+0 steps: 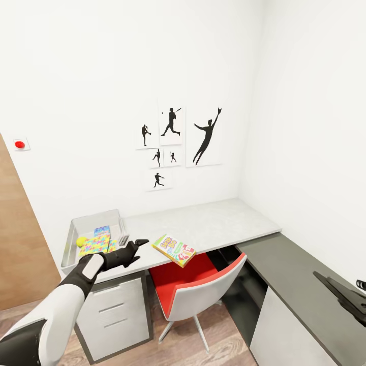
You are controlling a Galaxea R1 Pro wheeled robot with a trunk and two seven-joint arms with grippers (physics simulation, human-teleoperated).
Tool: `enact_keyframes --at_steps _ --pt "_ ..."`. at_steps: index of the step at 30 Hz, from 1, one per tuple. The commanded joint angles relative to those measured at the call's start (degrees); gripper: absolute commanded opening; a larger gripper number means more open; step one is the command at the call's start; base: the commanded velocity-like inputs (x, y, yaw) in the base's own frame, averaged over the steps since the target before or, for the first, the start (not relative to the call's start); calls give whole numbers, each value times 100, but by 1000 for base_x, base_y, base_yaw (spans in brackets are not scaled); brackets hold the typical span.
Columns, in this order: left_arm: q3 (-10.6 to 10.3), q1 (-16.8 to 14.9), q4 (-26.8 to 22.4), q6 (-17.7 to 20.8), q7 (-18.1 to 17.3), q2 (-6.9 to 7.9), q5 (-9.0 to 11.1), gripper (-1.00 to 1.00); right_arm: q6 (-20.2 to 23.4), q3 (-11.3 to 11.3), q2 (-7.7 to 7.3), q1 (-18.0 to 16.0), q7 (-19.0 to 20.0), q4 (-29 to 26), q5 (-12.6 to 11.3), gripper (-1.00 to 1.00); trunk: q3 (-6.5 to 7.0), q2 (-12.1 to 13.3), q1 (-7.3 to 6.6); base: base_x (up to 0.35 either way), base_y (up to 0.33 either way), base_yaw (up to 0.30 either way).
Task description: Put all the toys in the child's room - the three board games (two on the bed and one on the table), the two jigsaw puzzles on the table, and the tennis ball on the table - inside the toy box on the table in the child's room.
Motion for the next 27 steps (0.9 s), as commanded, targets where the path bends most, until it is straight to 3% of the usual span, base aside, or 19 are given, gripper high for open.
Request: enact_keyframes --at_steps 1,14,27 --pt "37 -3 2 84 -45 1 15 100 54 -7 0 -2 6 1 -11 100 -2 -4 2 0 0 0" --pt "196 -42 -4 1010 -228 130 184 100 57 -145 2 -2 -25 17 26 100 -2 -4 2 0 0 0" --pt "206 -52 -6 1138 -285 174 210 100 117 -170 -30 -2 -37 19 27 100 -7 -4 2 0 0 0"
